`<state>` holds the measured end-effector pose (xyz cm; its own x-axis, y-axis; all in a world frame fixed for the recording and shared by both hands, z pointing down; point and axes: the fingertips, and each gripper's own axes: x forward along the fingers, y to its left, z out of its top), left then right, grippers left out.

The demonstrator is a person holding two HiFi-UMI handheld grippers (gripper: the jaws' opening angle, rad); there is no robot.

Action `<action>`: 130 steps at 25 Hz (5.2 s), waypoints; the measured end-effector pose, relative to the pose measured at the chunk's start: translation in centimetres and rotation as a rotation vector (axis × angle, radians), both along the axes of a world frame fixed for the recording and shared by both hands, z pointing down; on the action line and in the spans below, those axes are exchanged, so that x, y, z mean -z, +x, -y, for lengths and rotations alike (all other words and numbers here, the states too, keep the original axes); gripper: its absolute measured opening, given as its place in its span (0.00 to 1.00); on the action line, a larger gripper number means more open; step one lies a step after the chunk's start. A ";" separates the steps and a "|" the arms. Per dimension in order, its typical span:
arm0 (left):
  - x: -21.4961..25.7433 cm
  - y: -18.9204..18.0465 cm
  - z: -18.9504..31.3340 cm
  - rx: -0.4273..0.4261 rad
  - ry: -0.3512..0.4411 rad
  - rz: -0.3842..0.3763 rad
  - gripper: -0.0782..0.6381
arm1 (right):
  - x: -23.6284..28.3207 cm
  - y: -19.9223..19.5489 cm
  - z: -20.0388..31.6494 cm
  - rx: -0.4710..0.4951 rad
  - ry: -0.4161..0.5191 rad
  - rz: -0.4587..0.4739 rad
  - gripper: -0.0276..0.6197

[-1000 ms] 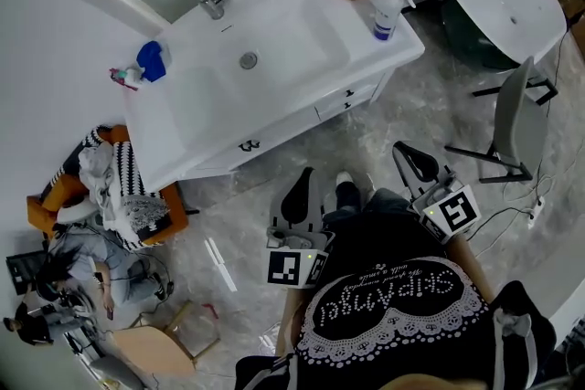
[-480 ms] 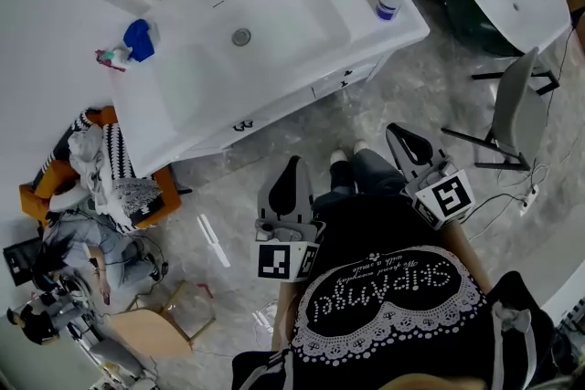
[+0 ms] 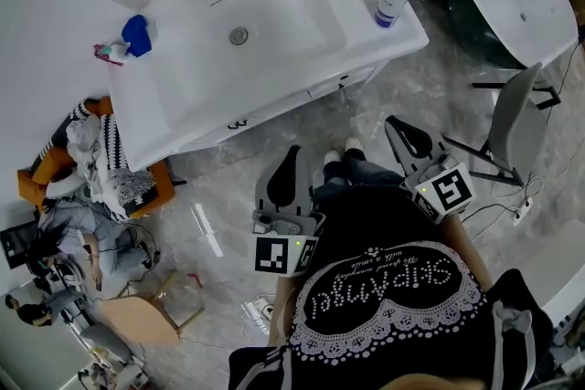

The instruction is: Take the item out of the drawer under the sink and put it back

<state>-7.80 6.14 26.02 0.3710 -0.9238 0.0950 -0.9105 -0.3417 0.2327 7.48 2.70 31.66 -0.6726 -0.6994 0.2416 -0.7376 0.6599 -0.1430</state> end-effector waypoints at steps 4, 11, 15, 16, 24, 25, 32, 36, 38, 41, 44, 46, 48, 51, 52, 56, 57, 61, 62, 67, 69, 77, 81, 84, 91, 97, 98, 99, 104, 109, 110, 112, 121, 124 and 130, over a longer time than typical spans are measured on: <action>-0.1 0.3 0.5 0.040 0.012 0.011 0.12 | -0.1 0.7 1.3 0.029 0.012 0.003 0.07; -0.7 1.6 1.2 0.069 0.019 0.022 0.11 | -0.3 2.6 2.6 0.033 0.037 -0.001 0.07; -0.8 3.1 1.7 0.046 0.022 0.005 0.11 | -0.5 3.5 2.9 0.020 0.037 -0.001 0.07; -0.8 3.3 1.7 0.041 0.021 0.004 0.12 | -0.6 3.6 2.8 0.018 0.032 -0.001 0.07; -0.8 2.2 1.4 0.062 0.011 0.019 0.11 | -0.7 3.2 2.6 0.021 0.026 -0.004 0.07; -0.8 2.0 1.3 0.068 0.011 0.019 0.12 | -0.7 3.1 2.6 0.023 0.027 -0.004 0.07; -1.5 1.0 0.3 0.107 -0.014 0.017 0.12 | -2.0 3.2 2.4 0.013 -0.006 -0.001 0.07; -2.7 1.2 -0.4 0.118 -0.052 -0.003 0.12 | -5.0 2.5 2.3 0.044 -0.068 0.037 0.07; -3.5 1.4 -0.4 0.121 -0.079 0.006 0.12 | -7.3 2.0 2.6 0.055 -0.097 0.021 0.07; -4.8 1.5 -0.1 0.129 -0.104 0.026 0.12 | -10.9 1.5 3.4 0.036 -0.130 -0.015 0.08; -6.0 1.8 0.0 0.121 -0.127 0.011 0.11 | -14.2 0.8 4.2 0.018 -0.149 -0.031 0.08; -7.0 2.2 0.0 0.097 -0.156 0.005 0.11 | -16.2 0.0 4.8 0.015 -0.152 -0.040 0.09; -8.3 2.8 0.2 0.076 -0.193 -0.009 0.11 | -18.0 -0.7 5.9 -0.005 -0.132 -0.050 0.18; -10.1 4.2 0.4 0.052 -0.244 -0.060 0.12 | -21.2 -1.4 7.6 -0.041 -0.084 -0.090 0.19; -10.6 4.7 0.5 0.043 -0.256 -0.068 0.11 | -22.5 -1.6 8.1 -0.046 -0.087 -0.105 0.20; -12.5 7.1 0.9 -0.033 -0.274 0.059 0.11 | -28.4 -2.2 10.5 -0.094 -0.144 -0.129 0.24; -13.2 7.7 0.8 -0.055 -0.291 0.096 0.12 | -30.1 -2.4 11.1 -0.114 -0.157 -0.139 0.25; -15.2 8.4 0.9 -0.050 -0.362 0.033 0.11 | -36.7 -2.7 12.9 -0.186 -0.221 -0.187 0.25; -15.5 8.2 0.9 -0.043 -0.371 0.030 0.11 | -38.0 -2.9 13.2 -0.191 -0.238 -0.196 0.25; -17.0 7.1 1.0 -0.047 -0.389 0.069 0.12 | -41.5 -3.8 14.3 -0.229 -0.296 -0.206 0.25; -17.3 6.8 1.0 -0.039 -0.397 0.061 0.11 | -42.1 -4.0 14.7 -0.232 -0.301 -0.212 0.25; -18.0 7.0 0.6 -0.043 -0.427 0.048 0.12 | -43.2 -5.4 16.4 -0.190 -0.331 -0.216 0.25; -18.0 7.2 0.6 -0.038 -0.427 0.048 0.11 | -43.4 -5.4 17.1 -0.200 -0.351 -0.214 0.25; -18.1 7.3 0.7 -0.039 -0.429 0.048 0.12 | -43.4 -5.3 16.9 -0.186 -0.335 -0.216 0.25; -17.7 7.3 0.7 -0.039 -0.413 0.047 0.12 | -43.1 -4.8 14.2 -0.158 -0.333 -0.211 0.25; -17.6 7.7 0.6 -0.044 -0.403 0.050 0.12 | -43.7 -2.7 7.7 -0.089 -0.375 -0.215 0.25; -17.5 7.9 0.5 -0.046 -0.401 0.051 0.12 | -43.7 -2.4 6.7 -0.077 -0.376 -0.211 0.25; -17.5 8.0 0.5 -0.048 -0.398 0.052 0.12 | -43.7 -2.2 6.0 -0.070 -0.377 -0.208 0.25; -17.4 8.3 0.5 -0.061 -0.395 0.052 0.11 | -43.6 -1.9 5.5 -0.088 -0.379 -0.218 0.24; -17.5 8.2 0.7 -0.050 -0.412 0.047 0.11 | -43.4 -2.0 5.2 -0.094 -0.364 -0.212 0.24; -17.5 8.3 0.7 -0.052 -0.411 0.046 0.11 | -43.4 -2.0 5.1 -0.090 -0.366 -0.213 0.24; -17.4 8.3 0.7 -0.055 -0.409 0.044 0.11 | -43.3 -1.9 4.7 -0.083 -0.367 -0.213 0.24; -17.1 8.0 1.2 -0.059 -0.391 0.039 0.11 | -43.5 -1.6 4.0 -0.064 -0.363 -0.241 0.24; -16.9 7.8 1.0 -0.061 -0.384 0.041 0.11 | -43.7 -1.6 4.0 -0.053 -0.386 -0.254 0.24; -15.5 7.3 1.4 -0.029 -0.352 0.041 0.11 | -44.0 -1.4 3.8 -0.052 -0.447 -0.307 0.24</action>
<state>-0.49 4.74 41.50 0.3854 -0.8209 0.4214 -0.9128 -0.2723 0.3043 6.08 -1.14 75.69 -0.4918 -0.5142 0.7027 -0.8196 0.5457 -0.1744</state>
